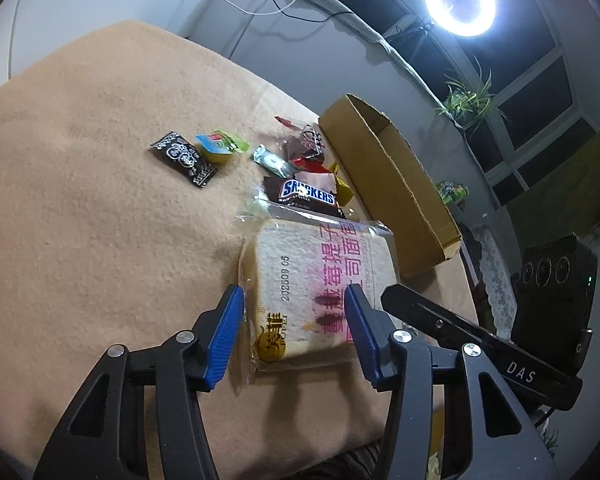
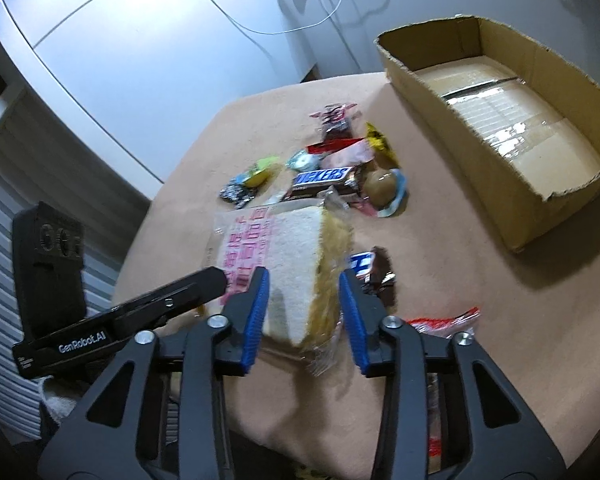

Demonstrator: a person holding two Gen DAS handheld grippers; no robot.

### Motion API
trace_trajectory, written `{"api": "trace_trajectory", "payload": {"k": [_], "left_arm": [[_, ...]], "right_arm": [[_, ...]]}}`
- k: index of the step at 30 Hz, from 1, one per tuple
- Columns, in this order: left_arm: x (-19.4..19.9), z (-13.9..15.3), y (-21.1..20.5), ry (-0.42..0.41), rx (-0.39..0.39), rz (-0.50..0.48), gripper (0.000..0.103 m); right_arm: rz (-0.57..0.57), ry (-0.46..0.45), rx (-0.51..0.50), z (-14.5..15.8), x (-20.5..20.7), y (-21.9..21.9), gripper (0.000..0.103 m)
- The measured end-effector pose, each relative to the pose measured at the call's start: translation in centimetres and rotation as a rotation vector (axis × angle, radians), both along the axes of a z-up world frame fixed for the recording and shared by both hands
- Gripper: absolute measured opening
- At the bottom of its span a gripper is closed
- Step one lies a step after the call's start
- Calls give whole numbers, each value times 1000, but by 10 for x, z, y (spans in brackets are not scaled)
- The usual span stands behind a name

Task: Organize snacks
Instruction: 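Move the left tool to the packaged bread loaf and grasp it, then carry the bread loaf with the left tool into the cardboard box and release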

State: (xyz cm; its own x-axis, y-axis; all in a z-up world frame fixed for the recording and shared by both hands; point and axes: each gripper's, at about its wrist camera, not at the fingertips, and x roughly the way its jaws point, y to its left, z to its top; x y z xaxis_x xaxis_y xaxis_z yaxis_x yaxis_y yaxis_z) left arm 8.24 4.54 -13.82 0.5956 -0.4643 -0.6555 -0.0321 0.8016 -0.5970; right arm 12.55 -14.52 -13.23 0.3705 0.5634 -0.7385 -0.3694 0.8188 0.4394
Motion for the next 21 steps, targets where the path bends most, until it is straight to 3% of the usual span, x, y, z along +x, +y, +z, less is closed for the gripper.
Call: {"api": "trace_trajectory", "payload": {"k": [3, 5, 9, 21], "left_arm": [[3, -4, 4, 6, 44, 31, 50], [5, -12, 13, 24, -32, 33, 50], [7, -17, 11, 22, -71, -1, 50], [1, 7, -8, -27, 24, 6, 49]], "right_arm": [[4, 19, 22, -4, 4, -3, 36], [13, 13, 13, -3, 4, -2, 36], [13, 14, 19, -3, 5, -2, 36], [-3, -10, 39, 8, 0, -8, 36]]}}
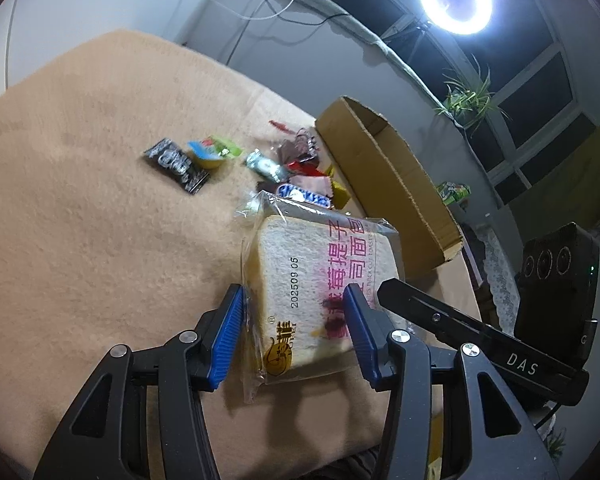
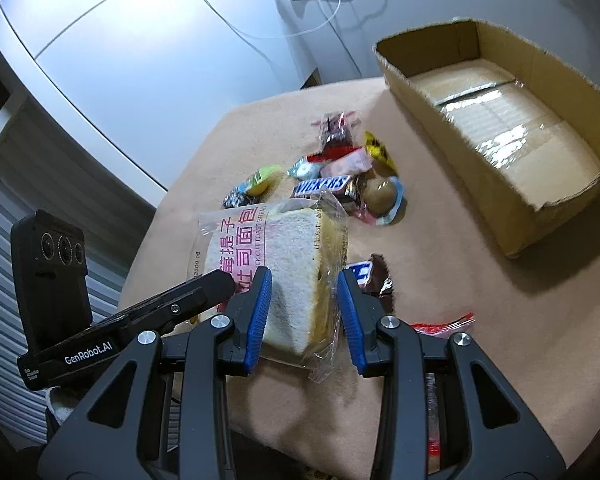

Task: Organize snacks
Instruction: 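Carry the bread loaf with the left tool into the cardboard box and release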

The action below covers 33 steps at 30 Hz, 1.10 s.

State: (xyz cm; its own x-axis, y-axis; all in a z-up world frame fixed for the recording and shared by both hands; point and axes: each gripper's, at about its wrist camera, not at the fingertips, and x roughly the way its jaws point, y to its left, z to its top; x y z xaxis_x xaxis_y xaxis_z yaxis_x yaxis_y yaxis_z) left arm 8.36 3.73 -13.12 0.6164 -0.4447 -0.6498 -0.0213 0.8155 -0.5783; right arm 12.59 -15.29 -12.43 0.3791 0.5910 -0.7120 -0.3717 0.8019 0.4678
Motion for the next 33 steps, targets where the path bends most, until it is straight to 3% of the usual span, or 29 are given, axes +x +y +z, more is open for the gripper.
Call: {"api": "trace_trajectory", "payload": {"k": [10, 19, 26, 33], "left_arm": [[18, 36, -24, -91, 34, -52, 48], [68, 67, -63, -177, 46, -134, 48], [103, 69, -107, -173, 59, -202, 48], [135, 60, -144, -120, 65, -262, 48]], "right_arm": [[-53, -68, 38, 40, 7, -32, 36], [-150, -107, 37, 67, 41, -80, 36], [-230, -106, 6, 72, 78, -123, 36], [-279, -60, -20, 56, 116, -151, 36]]}}
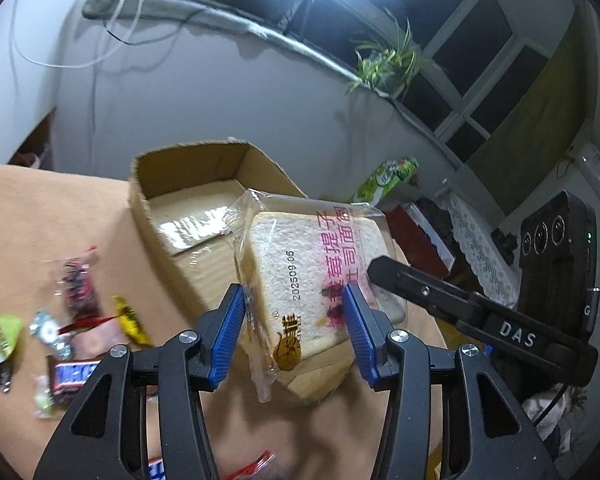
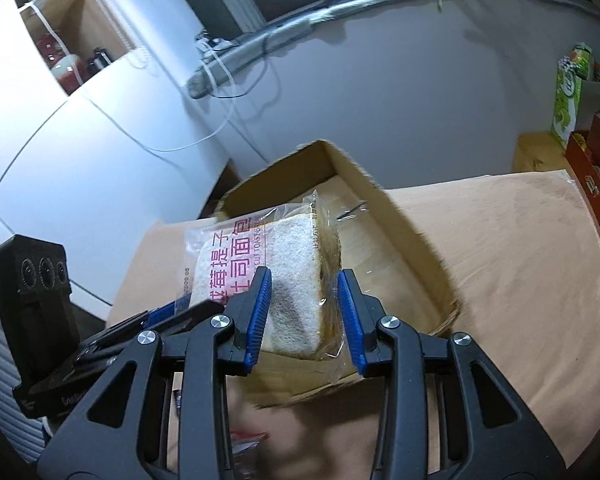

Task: Organize snacks
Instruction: 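Carry the bread loaf with the left tool into the cardboard box and release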

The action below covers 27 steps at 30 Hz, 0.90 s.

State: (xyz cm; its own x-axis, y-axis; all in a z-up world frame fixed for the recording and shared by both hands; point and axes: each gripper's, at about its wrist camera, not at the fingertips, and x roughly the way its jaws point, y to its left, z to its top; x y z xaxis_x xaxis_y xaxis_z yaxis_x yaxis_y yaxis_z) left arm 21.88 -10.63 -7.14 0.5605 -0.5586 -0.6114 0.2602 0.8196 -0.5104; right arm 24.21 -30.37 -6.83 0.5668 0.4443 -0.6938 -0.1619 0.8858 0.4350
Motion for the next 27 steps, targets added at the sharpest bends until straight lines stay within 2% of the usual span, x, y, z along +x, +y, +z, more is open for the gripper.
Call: {"api": "trace_trajectory", "payload": {"k": [10, 16, 27], "left_arm": [[5, -14, -26, 42, 67, -45, 48], [6, -12, -22, 29, 102, -20, 48], [-7, 1, -5, 8, 90, 3, 47]], "right_arm": [[-19, 40, -34, -24, 18, -14, 36], [-28, 20, -60, -20, 16, -14, 36], [-12, -12, -88, -6, -7, -4, 36]]}}
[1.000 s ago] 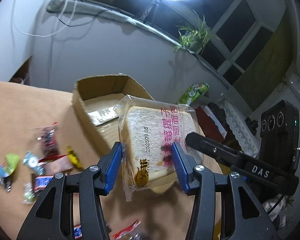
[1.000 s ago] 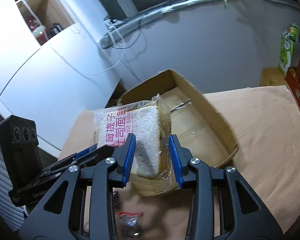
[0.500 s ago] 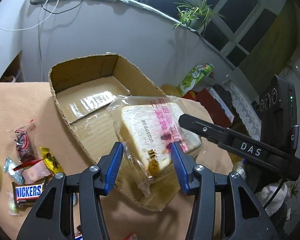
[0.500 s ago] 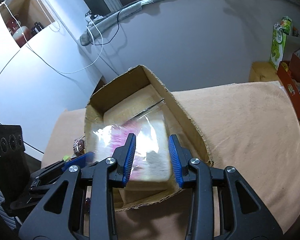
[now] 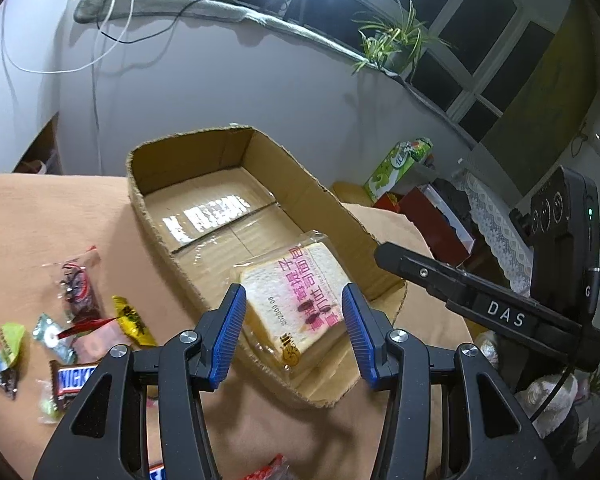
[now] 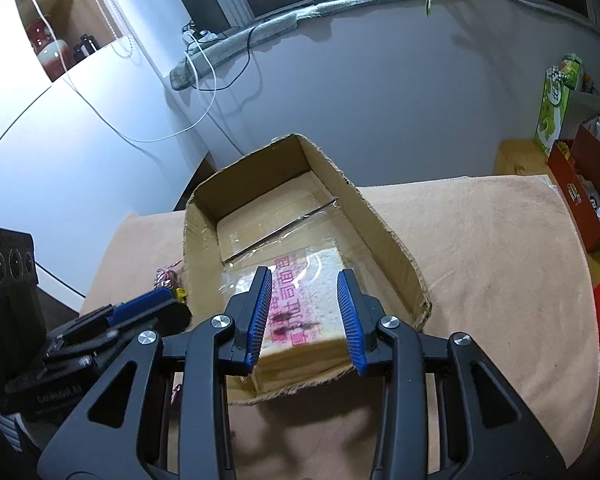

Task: Organize snacks
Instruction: 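Carry the bread loaf with the left tool into the cardboard box and release, then grasp the Snickers bar with the left tool while the right tool grasps the red pastry bag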

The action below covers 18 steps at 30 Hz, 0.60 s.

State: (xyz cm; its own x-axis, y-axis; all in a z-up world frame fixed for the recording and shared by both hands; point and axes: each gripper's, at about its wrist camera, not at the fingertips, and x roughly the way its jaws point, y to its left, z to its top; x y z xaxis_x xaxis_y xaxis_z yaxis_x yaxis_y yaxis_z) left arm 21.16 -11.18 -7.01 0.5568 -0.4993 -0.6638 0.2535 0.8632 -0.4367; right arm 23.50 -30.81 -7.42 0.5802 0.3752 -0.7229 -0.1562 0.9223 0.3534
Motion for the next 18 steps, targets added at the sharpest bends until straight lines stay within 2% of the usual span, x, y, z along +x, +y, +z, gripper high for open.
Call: {"api": "trace_trajectory", "payload": {"k": [5, 6, 10, 15, 18], "left_arm": [[-16, 12, 16, -32, 8, 28, 48], [-21, 15, 21, -46, 17, 36, 48], [-38, 17, 42, -66, 35, 66, 50], [-60, 12, 73, -76, 51, 107, 50], [-72, 5, 83, -71, 77, 102, 50]], "right_arm": [[22, -36, -13, 10, -27, 7, 36], [33, -38, -16, 10, -35, 10, 38], [80, -51, -54, 9, -60, 23, 62], [130, -62, -119, 1, -95, 42, 63], [153, -57, -132, -5, -114, 50, 71]]}}
